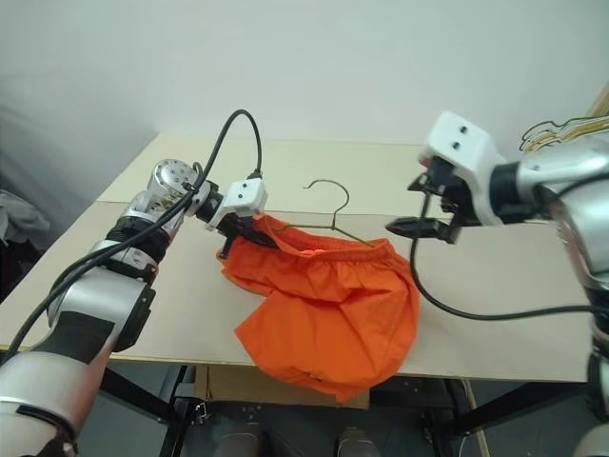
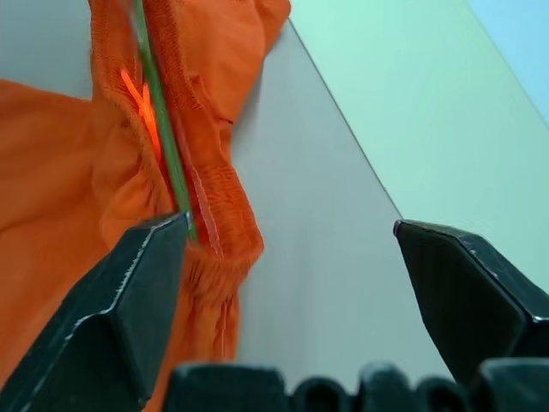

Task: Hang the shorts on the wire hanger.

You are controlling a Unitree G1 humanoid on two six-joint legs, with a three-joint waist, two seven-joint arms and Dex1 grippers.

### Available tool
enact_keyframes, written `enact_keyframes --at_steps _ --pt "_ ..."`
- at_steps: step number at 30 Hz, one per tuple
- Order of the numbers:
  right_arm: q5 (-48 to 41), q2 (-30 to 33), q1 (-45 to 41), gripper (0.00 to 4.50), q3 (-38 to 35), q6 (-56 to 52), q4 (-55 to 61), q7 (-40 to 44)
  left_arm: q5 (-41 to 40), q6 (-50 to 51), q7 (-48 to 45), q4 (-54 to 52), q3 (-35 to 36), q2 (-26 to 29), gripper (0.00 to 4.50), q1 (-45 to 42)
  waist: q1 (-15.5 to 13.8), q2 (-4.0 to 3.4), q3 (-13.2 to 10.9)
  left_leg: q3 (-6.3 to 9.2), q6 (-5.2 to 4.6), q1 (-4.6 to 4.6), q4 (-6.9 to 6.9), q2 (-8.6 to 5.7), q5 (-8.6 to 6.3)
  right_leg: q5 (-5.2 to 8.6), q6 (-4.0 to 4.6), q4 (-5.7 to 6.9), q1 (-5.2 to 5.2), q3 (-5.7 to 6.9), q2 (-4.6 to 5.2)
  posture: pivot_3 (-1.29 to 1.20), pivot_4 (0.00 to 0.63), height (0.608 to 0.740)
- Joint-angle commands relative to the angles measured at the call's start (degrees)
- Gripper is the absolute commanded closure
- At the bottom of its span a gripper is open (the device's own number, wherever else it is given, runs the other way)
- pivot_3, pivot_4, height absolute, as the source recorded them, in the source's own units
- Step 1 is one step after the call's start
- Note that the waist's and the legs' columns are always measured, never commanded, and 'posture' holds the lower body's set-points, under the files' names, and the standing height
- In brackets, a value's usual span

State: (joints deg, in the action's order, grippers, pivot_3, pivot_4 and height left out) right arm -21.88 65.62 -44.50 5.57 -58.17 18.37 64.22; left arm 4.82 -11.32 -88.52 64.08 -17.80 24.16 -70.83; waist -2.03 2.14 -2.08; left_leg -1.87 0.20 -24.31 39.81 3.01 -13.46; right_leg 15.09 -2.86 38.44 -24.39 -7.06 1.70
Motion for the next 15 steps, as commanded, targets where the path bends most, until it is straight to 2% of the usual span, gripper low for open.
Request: enact_keyframes --at_steps 1,7,12,15 --pt "-0.2 0.6 3.0 0.03 0.6 0.9 1.9 0.3 -0.3 0.1 0.4 -0.5 1.9 -0.2 4.5 -2.6 0.4 -0.01 0.0 0.0 0.0 0.0 0.02 0.0 0.0 0.0 0.0 0.0 0.0 -0.02 0.0 0.04 0.0 0.74" --pt "5.7 -4.5 2.9 0.03 9.1 3.2 -4.6 -2.9 -0.6 -0.1 -0.3 -1.3 2.5 0.0 4.5 -2.3 1.5 -0.03 0.0 0.0 0.0 0.01 0.0 -0.01 0.0 0.0 0.0 0.01 0.0 -0.03 -0.01 0.06 0.0 0.74" --pt "8.3 -7.4 0.6 0.03 13.9 4.4 -8.0 -1.4 -1.2 0.1 -1.2 -2.3 3.2 0.3 4.5 -2.1 1.4 -0.11 -0.1 0.0 0.0 -0.03 -0.02 -0.03 0.0 0.01 -0.01 0.01 -0.03 -0.04 0.0 0.08 0.0 0.74" --pt "8.9 -9.3 -0.9 0.57 15.5 5.7 -10.1 0.0 -1.3 0.1 -1.3 -2.6 3.6 0.5 4.5 -1.9 1.3 -0.11 -0.1 0.0 0.0 -0.02 -0.01 -0.03 0.0 0.01 -0.01 0.0 -0.01 -0.03 0.0 0.09 0.0 0.74"
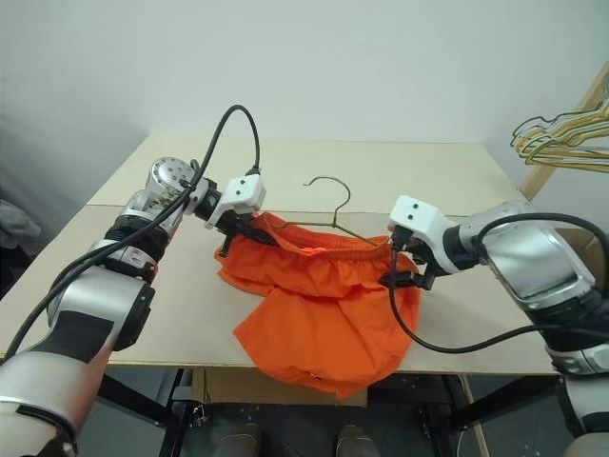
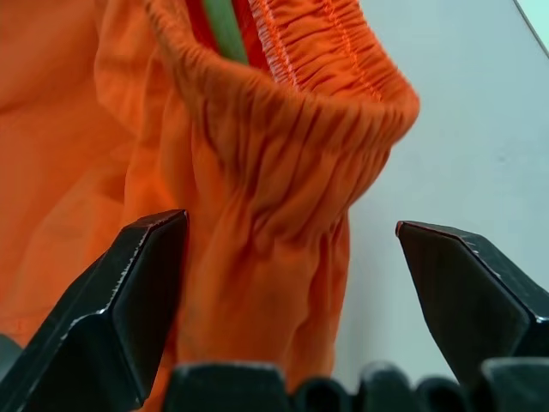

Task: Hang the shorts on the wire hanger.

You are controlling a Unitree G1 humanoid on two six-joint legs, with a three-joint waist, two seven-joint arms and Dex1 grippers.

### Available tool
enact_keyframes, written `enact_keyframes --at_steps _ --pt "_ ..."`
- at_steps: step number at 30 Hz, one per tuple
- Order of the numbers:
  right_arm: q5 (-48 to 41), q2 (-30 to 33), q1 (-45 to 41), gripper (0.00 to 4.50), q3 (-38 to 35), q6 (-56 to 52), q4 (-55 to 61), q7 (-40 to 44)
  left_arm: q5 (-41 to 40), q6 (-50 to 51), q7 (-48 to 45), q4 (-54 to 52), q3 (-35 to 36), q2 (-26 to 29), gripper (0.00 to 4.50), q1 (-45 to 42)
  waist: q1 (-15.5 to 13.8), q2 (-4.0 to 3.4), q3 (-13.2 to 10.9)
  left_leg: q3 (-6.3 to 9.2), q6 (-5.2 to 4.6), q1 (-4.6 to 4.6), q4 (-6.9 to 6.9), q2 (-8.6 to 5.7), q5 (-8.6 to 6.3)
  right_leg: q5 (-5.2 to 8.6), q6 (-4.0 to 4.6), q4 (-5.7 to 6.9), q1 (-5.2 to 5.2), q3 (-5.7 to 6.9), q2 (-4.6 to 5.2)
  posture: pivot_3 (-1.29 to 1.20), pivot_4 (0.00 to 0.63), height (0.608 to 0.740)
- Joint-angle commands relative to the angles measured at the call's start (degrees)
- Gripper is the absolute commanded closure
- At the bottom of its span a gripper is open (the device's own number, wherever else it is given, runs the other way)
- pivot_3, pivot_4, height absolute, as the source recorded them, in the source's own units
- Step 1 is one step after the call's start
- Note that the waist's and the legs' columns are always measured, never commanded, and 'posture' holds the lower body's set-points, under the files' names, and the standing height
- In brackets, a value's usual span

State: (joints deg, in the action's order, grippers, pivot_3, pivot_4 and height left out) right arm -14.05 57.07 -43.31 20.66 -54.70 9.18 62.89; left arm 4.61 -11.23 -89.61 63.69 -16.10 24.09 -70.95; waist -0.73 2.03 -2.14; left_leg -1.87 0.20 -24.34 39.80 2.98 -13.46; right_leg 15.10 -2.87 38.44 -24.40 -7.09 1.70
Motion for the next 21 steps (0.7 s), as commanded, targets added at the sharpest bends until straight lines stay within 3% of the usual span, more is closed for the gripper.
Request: enact_keyframes --at_steps 1,11,16,21 --pt "1.3 -1.2 -2.6 0.92 0.7 2.5 -1.3 1.8 -1.1 0.0 -0.2 -2.3 2.0 0.6 4.5 -1.8 0.0 0.0 0.0 0.0 0.0 0.01 0.0 0.0 0.0 0.0 0.0 0.0 0.01 0.0 0.0 0.09 0.0 0.74" --pt "1.2 -1.5 -3.0 4.47 0.1 3.9 -0.6 6.4 -1.2 -0.5 -0.7 -3.0 2.9 0.9 4.5 -1.2 -0.6 0.0 0.0 0.0 0.0 0.02 0.01 0.0 0.0 0.0 0.0 0.02 0.02 0.01 0.0 0.09 0.0 0.74" --pt "-0.1 -0.8 -2.4 4.47 -1.3 3.7 0.8 8.5 -2.7 -1.1 -2.8 -3.2 3.2 0.8 4.5 -1.1 -0.7 0.0 0.0 0.0 0.0 0.02 0.0 0.0 0.0 0.0 0.0 0.02 0.01 0.01 0.0 0.09 0.0 0.74" --pt "-1.1 0.2 -1.1 4.5 -2.8 2.1 2.0 8.9 -6.1 0.2 -2.9 -3.8 2.8 0.9 3.09 -1.2 -0.9 0.0 0.0 0.0 0.0 0.02 0.01 0.0 0.0 0.0 0.0 0.02 0.01 0.01 0.0 0.08 0.0 0.74"
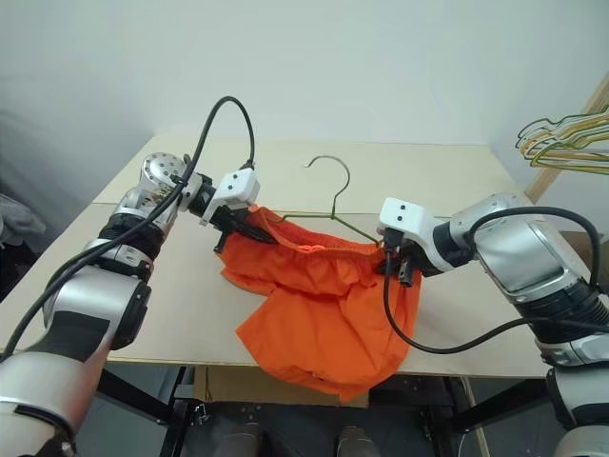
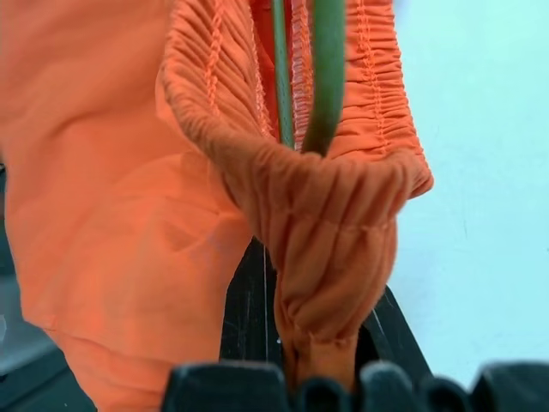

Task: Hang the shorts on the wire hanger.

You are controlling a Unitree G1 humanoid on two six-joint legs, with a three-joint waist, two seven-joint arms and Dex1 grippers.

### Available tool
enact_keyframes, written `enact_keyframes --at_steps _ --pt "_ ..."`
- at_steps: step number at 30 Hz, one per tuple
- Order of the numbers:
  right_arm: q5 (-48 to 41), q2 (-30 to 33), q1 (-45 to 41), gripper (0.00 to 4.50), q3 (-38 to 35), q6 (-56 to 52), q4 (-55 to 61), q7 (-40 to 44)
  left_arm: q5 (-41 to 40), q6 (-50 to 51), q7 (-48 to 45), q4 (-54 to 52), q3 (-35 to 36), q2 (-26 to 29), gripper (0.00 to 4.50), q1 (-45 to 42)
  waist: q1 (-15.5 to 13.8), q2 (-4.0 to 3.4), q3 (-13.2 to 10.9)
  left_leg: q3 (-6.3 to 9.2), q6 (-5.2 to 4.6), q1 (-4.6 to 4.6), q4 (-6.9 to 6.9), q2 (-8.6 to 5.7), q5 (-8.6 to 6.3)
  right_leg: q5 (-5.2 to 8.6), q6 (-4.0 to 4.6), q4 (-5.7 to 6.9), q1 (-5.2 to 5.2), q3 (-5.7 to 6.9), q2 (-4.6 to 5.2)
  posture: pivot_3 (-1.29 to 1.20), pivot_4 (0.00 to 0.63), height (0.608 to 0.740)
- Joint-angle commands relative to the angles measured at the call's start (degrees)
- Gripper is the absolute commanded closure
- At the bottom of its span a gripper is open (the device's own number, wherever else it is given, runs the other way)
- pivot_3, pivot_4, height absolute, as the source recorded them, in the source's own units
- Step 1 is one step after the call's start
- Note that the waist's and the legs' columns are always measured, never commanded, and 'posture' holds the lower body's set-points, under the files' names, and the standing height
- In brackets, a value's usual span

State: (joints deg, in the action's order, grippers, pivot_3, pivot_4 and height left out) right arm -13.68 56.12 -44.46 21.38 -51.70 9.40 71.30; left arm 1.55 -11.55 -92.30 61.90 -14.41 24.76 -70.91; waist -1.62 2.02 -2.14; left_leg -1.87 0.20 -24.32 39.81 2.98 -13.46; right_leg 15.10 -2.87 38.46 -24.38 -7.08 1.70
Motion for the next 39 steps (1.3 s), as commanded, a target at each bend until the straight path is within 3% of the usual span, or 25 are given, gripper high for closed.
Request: enact_keyframes --at_steps 1,9,10,14,18,23,28,32,39 --pt "-1.9 1.5 0.7 4.5 -3.9 -1.2 2.1 0.4 -3.3 0.6 -0.2 -1.9 1.4 0.2 2.71 -1.4 -0.1 0.0 0.0 0.0 0.0 0.0 0.0 0.0 0.0 0.0 0.0 0.0 0.0 0.0 0.0 0.08 0.0 0.74" --pt "-8.2 4.8 10.8 4.5 -14.5 -8.9 7.2 -3.3 -2.7 1.3 1.8 0.8 5.3 2.7 0.14 -3.4 -0.8 0.0 0.0 0.0 0.0 -0.01 0.01 -0.01 0.0 0.0 0.0 0.0 0.0 0.01 0.0 0.09 0.0 0.74" --pt "-9.1 5.1 12.7 4.5 -16.6 -10.2 8.2 -4.3 -3.0 1.7 2.0 0.8 6.0 3.1 0.06 -3.5 -0.8 0.0 0.0 0.01 0.0 -0.01 0.01 -0.01 0.0 0.0 0.0 0.0 0.01 0.01 0.0 0.09 0.0 0.74" --pt "-12.2 4.2 22.1 4.5 -27.1 -17.9 13.2 -10.4 -5.6 4.3 7.8 -0.4 10.9 3.5 0.06 -3.3 -1.0 0.01 0.0 0.01 0.0 0.02 0.03 -0.01 0.0 0.0 0.0 0.02 0.05 0.01 0.01 0.08 0.0 0.74" --pt "-12.7 0.4 30.3 4.5 -38.0 -26.2 20.9 -18.5 -12.4 16.5 10.1 -6.8 16.4 2.0 0.06 -2.6 -1.2 0.02 0.0 0.04 0.0 0.0 0.05 0.0 0.0 0.0 -0.01 0.02 0.09 0.04 0.01 0.06 0.0 0.74" --pt "-11.1 -8.2 34.6 4.5 -51.4 -39.4 28.6 -27.8 -24.1 34.1 13.5 -29.2 20.6 -2.0 0.06 5.6 -0.5 -0.01 0.0 0.04 0.0 0.06 0.05 -0.02 0.0 0.01 -0.04 0.07 0.12 0.01 0.03 0.02 0.0 0.74" --pt "-9.9 -14.5 39.6 4.5 -61.0 -40.8 29.8 -37.1 -34.0 46.0 23.8 -49.0 22.6 -8.3 0.06 12.6 0.4 -0.01 0.0 0.06 0.0 0.12 0.05 -0.02 0.0 0.02 -0.05 0.08 0.18 0.0 0.03 -0.02 0.0 0.74" --pt "-10.4 -17.5 40.8 4.5 -65.2 -40.8 29.2 -43.7 -38.0 48.9 28.2 -55.2 22.6 -10.7 0.06 14.6 1.8 -0.1 0.1 0.06 0.0 0.22 0.01 -0.05 0.0 0.02 -0.06 0.06 0.27 -0.03 0.04 -0.03 0.0 0.74" --pt "-8.3 -19.3 33.3 4.5 -72.1 -40.8 21.2 -59.4 -39.9 48.7 30.3 -54.9 22.1 -10.3 0.06 13.9 4.3 -0.6 0.4 0.06 0.0 0.71 -0.21 -0.1 0.0 0.17 -0.16 0.02 0.63 -0.12 0.03 -0.05 0.0 0.74"
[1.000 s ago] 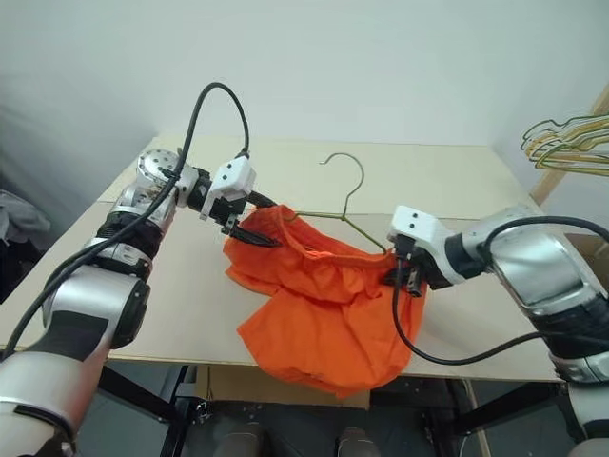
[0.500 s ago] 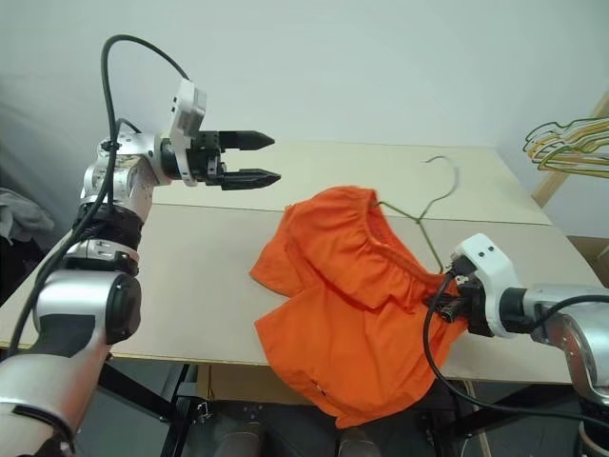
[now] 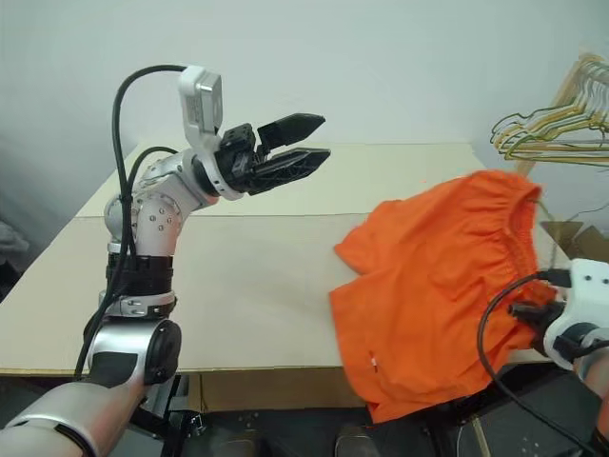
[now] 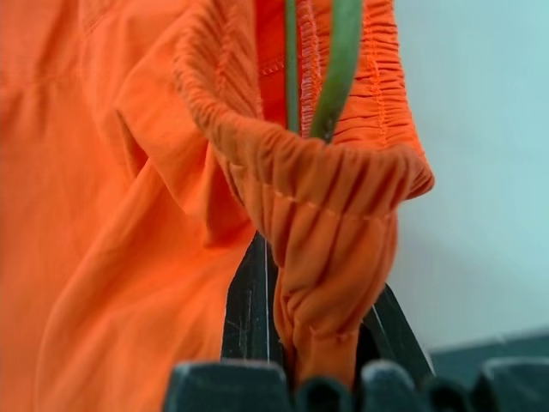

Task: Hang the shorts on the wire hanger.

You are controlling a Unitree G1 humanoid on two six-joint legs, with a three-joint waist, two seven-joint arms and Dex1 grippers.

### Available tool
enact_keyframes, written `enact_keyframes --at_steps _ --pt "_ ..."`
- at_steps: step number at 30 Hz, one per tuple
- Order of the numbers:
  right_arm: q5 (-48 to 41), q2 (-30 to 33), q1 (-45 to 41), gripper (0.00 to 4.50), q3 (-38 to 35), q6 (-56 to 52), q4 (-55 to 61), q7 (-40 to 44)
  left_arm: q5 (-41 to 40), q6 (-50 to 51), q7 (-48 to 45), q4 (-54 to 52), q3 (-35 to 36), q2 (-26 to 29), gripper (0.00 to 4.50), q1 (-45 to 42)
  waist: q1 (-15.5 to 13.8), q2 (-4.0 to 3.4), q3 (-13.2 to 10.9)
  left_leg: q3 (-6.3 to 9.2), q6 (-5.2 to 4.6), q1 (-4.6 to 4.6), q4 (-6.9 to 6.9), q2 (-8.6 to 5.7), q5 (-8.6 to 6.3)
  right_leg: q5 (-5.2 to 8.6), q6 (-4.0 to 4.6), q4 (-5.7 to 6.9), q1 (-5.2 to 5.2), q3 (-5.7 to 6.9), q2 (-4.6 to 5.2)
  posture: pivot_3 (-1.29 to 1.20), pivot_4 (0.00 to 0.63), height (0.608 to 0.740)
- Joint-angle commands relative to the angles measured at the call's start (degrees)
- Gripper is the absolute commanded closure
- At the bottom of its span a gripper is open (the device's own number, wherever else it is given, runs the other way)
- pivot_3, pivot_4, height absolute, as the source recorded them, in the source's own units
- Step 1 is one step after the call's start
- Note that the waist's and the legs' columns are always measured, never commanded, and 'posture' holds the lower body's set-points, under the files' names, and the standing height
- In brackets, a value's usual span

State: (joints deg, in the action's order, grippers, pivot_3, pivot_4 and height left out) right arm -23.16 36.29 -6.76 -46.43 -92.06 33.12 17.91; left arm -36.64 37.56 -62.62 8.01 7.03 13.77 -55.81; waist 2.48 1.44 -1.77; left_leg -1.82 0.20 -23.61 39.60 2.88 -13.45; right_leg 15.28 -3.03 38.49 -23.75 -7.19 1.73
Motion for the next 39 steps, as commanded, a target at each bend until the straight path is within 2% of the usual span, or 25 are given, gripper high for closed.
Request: enact_keyframes --at_steps 1,4,11,20,27,31,39 --pt "1.1 1.0 -6.1 4.5 -5.2 -0.4 -4.4 -8.2 -1.9 -0.4 0.6 -0.8 0.7 0.9 0.06 -1.4 0.4 -0.03 0.0 0.0 0.0 0.12 -0.05 0.0 0.0 0.02 0.01 -0.03 0.1 -0.01 0.0 -0.05 0.0 0.74" --pt "-0.1 3.2 -10.8 4.5 -6.1 -0.4 -8.9 -13.0 -2.2 -0.8 0.2 -0.6 0.3 1.6 0.06 -1.6 1.0 -0.14 0.1 0.0 0.0 0.64 -0.43 -0.01 0.0 0.04 0.0 -0.46 0.62 0.0 0.01 -0.04 0.0 0.74" --pt "-1.6 8.2 -22.6 4.5 -8.6 -0.4 -21.7 -22.9 -2.3 -1.6 0.3 -0.7 -0.7 2.4 0.06 -1.4 1.6 -0.23 0.1 -0.01 0.0 0.73 -0.7 -0.06 0.0 0.05 0.04 -0.62 0.67 -0.05 0.05 -0.04 0.0 0.74" --pt "6.5 14.5 -40.6 4.5 -15.7 -0.4 -38.7 -33.6 -1.9 -1.8 1.4 -0.8 -1.4 3.0 0.06 -0.7 1.5 -0.54 0.2 -0.04 0.0 0.74 -0.79 -0.1 0.0 0.06 0.02 -0.72 0.67 -0.09 0.09 -0.02 0.0 0.74" --pt "12.8 15.8 -48.4 4.5 -20.5 -0.4 -44.6 -35.5 -1.6 -2.3 1.3 -0.2 -1.8 4.0 0.06 -0.5 1.7 -0.7 0.2 -0.08 0.0 0.73 -0.83 -0.11 0.0 0.1 -0.04 -0.8 0.66 -0.14 0.12 0.0 0.0 0.74" --pt "16.8 16.3 -50.1 4.5 -23.4 -0.4 -47.0 -36.3 -1.4 -2.8 1.1 -0.1 -2.0 4.5 0.06 -0.4 1.5 -0.84 0.1 -0.08 0.0 0.74 -0.89 -0.11 0.0 0.17 -0.16 -0.8 0.64 -0.13 0.12 0.0 0.0 0.74" --pt "20.8 13.8 -50.8 4.5 -22.7 -0.4 -44.2 -34.8 -1.7 -3.2 0.8 -0.5 -2.4 5.4 0.06 -0.1 1.6 -0.96 0.1 -0.09 0.0 0.73 -0.89 -0.14 0.0 0.2 -0.2 -0.84 0.64 -0.14 0.15 0.01 0.0 0.74"
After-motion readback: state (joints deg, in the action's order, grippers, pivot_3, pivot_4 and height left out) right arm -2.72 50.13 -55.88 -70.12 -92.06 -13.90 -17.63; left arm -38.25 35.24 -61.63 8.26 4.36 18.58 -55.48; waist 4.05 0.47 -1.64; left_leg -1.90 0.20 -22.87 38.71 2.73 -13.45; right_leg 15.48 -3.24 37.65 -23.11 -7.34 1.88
